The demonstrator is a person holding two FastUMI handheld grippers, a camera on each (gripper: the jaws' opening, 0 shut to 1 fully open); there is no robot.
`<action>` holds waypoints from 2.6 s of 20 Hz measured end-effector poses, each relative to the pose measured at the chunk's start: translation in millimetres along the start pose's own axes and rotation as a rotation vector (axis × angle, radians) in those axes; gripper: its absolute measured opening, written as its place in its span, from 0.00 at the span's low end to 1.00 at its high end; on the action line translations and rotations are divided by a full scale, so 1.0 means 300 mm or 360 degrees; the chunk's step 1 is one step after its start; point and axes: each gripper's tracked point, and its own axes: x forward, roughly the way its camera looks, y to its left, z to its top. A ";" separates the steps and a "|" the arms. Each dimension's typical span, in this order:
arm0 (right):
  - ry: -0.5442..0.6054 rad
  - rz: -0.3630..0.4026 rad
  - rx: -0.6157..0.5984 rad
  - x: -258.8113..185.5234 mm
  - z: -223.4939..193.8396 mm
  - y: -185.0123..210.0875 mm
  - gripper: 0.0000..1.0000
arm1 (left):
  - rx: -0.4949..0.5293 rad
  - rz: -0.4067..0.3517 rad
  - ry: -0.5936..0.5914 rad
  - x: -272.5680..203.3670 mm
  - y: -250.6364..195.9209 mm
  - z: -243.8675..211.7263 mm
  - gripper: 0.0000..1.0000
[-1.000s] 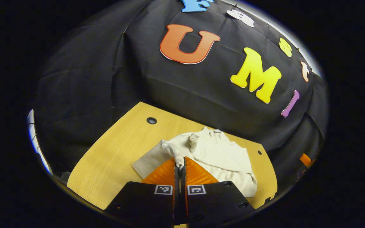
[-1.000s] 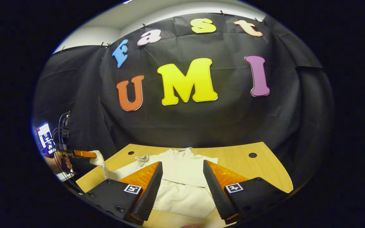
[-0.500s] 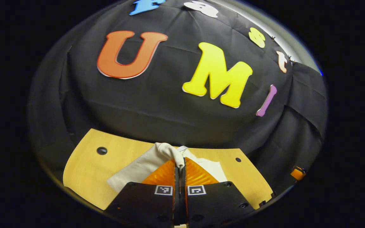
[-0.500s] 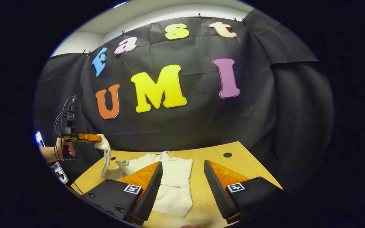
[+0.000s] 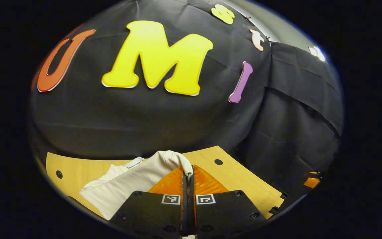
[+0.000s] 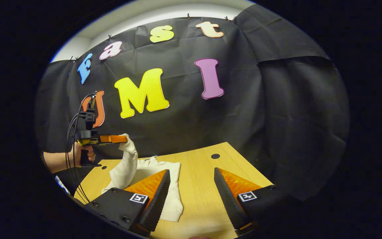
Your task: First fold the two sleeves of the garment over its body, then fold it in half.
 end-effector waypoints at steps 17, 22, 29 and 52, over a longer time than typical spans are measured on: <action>0.0148 -0.0192 -0.0136 -0.029 -0.003 -0.106 0.83 | 0.0185 0.0122 0.0424 0.588 -0.030 -0.523 0.05; 0.0160 -0.0144 -0.0126 -0.017 -0.002 -0.047 0.82 | 0.0178 0.0204 0.0345 0.559 -0.012 -0.499 0.41; 0.0059 0.0058 -0.0150 0.079 0.040 0.163 0.83 | 0.0066 0.0475 0.0053 0.219 0.100 -0.341 0.99; 0.0024 0.0437 -0.0302 0.118 -0.037 0.552 0.84 | -0.0013 0.0895 -0.0275 -0.710 0.140 -0.294 0.98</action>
